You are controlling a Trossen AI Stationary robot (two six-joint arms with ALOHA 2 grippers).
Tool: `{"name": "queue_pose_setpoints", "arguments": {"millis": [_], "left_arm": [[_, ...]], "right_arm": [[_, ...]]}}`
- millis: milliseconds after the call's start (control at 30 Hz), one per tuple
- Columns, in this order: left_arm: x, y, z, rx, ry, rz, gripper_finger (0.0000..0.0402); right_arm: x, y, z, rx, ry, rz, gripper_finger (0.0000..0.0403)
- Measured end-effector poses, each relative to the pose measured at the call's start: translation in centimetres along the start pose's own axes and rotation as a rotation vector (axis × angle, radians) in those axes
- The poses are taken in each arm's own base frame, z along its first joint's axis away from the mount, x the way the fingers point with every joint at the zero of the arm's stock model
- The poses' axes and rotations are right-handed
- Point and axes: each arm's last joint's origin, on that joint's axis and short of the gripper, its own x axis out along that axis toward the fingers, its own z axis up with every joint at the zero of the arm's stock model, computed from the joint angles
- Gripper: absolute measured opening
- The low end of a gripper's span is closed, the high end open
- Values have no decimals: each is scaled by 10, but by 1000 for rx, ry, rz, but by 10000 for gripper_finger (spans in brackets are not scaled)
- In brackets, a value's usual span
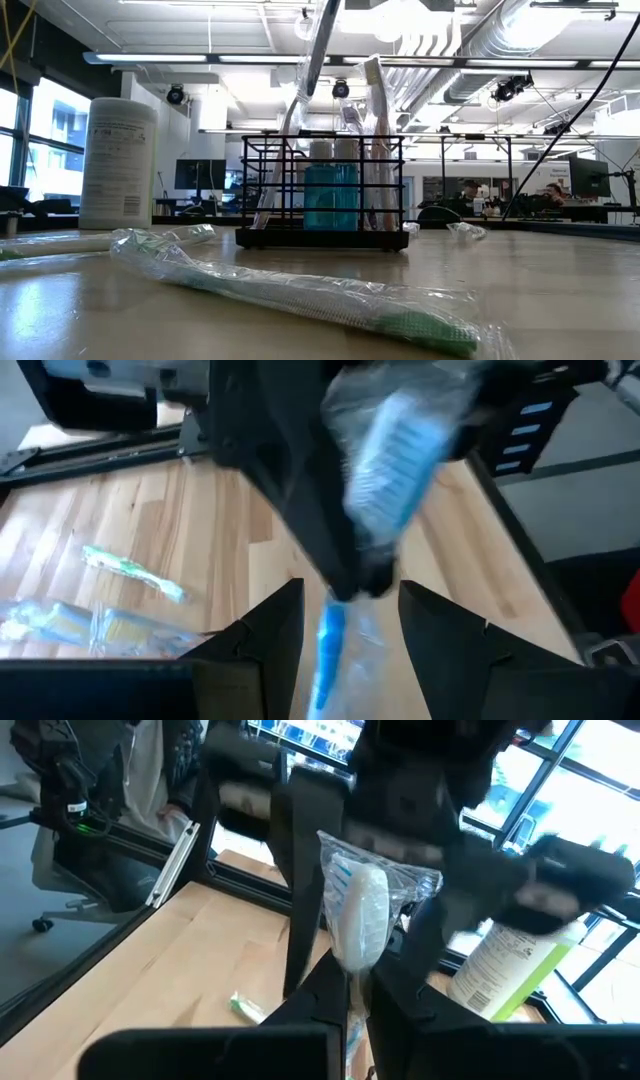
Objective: Pick & Place toothbrushing station
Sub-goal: Put the blue toothbrush into the black mesh
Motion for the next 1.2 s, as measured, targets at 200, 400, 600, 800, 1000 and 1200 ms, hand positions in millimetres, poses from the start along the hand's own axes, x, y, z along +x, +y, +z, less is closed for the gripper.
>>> {"name": "queue_pose_setpoints", "arguments": {"millis": [200, 400, 600, 800, 1000, 1200], "left_arm": [[14, 10, -5, -28, 33, 26, 162], [23, 16, -9, -40, 55, 35, 162], [22, 16, -9, -38, 48, 35, 162], [14, 11, -4, -30, 15, 30, 161], [13, 11, -3, -35, 8, 31, 161], [13, 11, -3, -4, 8, 30, 134]], "right_arm": [[0, 0, 1, -1, -7, -3, 11], [0, 0, 0, -10, -1, -9, 11], [0, 0, -1, -15, 10, -2, 10], [0, 0, -1, -9, 20, -18, 12], [0, 0, -1, -5, 17, -19, 11], [0, 0, -1, -6, 19, -22, 11]]}}
